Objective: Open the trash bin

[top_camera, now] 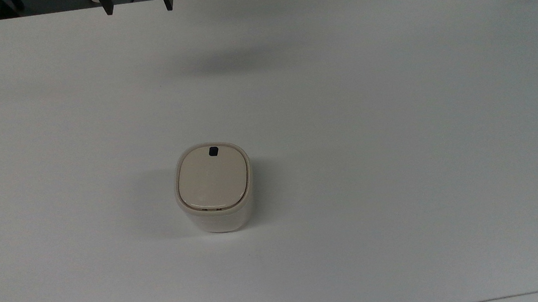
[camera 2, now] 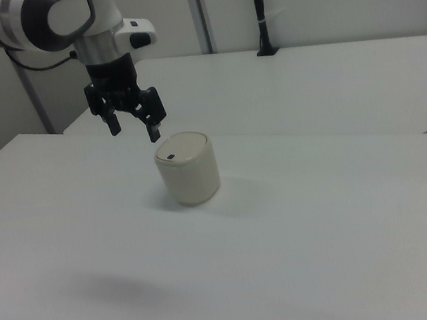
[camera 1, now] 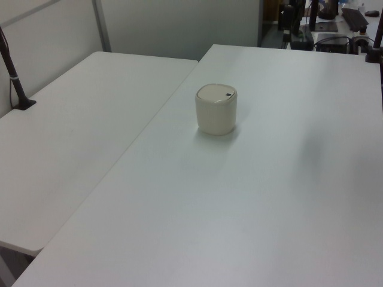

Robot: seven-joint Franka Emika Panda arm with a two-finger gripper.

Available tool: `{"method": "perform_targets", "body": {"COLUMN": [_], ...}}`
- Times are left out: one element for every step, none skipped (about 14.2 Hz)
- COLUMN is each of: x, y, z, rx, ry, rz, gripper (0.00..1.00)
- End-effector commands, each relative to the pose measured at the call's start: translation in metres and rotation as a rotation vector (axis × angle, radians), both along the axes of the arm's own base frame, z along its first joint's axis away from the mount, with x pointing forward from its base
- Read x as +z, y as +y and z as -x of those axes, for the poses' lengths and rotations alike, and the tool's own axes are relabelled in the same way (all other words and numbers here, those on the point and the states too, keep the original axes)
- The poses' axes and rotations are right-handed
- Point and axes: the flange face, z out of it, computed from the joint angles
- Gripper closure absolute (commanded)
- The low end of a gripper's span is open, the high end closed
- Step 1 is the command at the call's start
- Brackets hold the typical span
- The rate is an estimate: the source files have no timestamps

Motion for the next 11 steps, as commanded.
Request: {"method": "perform_targets", "body": {"x": [0.003, 0.003, 0.003, 0.003, 0.003, 0.005, 0.006, 0.005, 0.004, 0.004, 0.004], "y": [0.0, 0.0, 0.0, 0.0, 0.0, -0.001, -0.002, -0.003, -0.003, -0.003, -0.003], "z": [0.001, 0.001, 0.001, 0.001, 0.002, 0.003, 0.005, 0.009, 0.011, 0.012, 0.009], "rx": [0.014, 0.015, 0.015, 0.016, 0.016, 0.015, 0.013, 0.015, 0.021, 0.015, 0.013], "ry": [0.004, 0.005, 0.005, 0.006, 0.006, 0.005, 0.006, 0.037, 0.051, 0.053, 0.041], "rz": [0.026, 0.029, 0.029, 0.029, 0.028, 0.028, 0.028, 0.022, 0.02, 0.019, 0.021], "gripper": [0.0, 0.0, 0.0, 0.0, 0.0, 0.0, 0.0, 0.0, 0.0, 0.0, 0.0]}}
